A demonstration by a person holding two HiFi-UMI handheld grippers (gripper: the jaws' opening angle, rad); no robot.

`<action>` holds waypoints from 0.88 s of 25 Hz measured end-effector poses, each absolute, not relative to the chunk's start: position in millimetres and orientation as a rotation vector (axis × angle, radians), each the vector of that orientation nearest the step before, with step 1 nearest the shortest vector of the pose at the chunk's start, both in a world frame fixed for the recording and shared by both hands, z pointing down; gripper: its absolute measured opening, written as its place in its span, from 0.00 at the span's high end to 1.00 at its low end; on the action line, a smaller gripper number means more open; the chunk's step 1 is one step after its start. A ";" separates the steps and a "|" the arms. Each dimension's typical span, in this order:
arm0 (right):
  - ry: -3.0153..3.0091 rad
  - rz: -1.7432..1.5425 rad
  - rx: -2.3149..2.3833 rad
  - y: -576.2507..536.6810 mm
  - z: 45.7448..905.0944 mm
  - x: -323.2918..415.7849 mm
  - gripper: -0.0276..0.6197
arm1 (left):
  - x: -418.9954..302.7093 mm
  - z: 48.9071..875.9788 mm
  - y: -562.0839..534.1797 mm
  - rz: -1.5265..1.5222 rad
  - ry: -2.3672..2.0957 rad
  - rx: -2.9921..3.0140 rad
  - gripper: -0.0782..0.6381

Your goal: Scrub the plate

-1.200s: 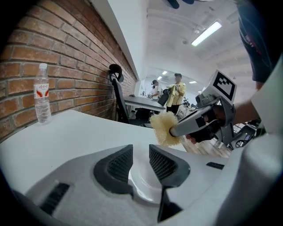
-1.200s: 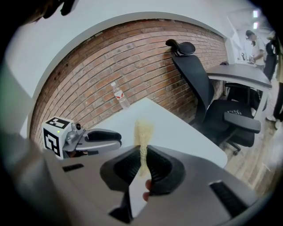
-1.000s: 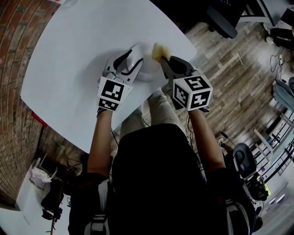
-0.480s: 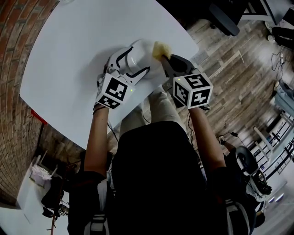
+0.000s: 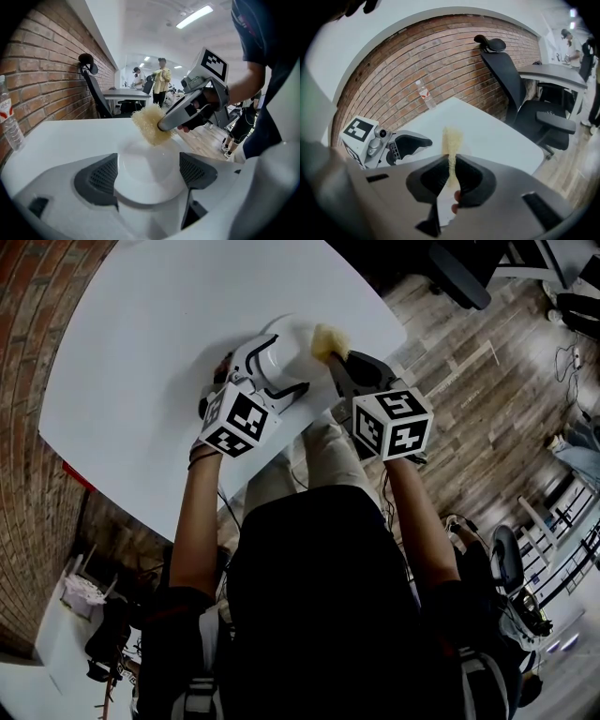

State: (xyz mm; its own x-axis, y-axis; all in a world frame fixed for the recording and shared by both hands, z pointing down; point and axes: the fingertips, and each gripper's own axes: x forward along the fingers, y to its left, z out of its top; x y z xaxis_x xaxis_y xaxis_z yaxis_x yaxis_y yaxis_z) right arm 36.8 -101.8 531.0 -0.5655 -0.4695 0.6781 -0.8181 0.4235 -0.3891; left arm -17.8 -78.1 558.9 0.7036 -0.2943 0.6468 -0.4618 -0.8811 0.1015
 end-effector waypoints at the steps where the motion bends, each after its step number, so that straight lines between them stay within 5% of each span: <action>1: -2.208 0.986 1.091 -101.5 531.7 38.1 0.89 | -17.3 560.7 -77.3 0.953 -0.595 2.653 0.34; 22: -2.185 0.997 1.082 -100.9 539.0 44.5 0.89 | -15.1 573.2 -77.0 1.054 -0.557 2.653 0.34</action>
State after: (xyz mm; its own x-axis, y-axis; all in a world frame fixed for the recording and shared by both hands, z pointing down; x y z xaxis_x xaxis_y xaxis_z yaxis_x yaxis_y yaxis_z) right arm 44.5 -100.9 539.0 -0.5579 -0.4544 0.6945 -0.8223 0.4154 -0.3888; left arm -15.1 -77.0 573.2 0.6683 -0.2612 0.6966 -0.4285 -0.9006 0.0734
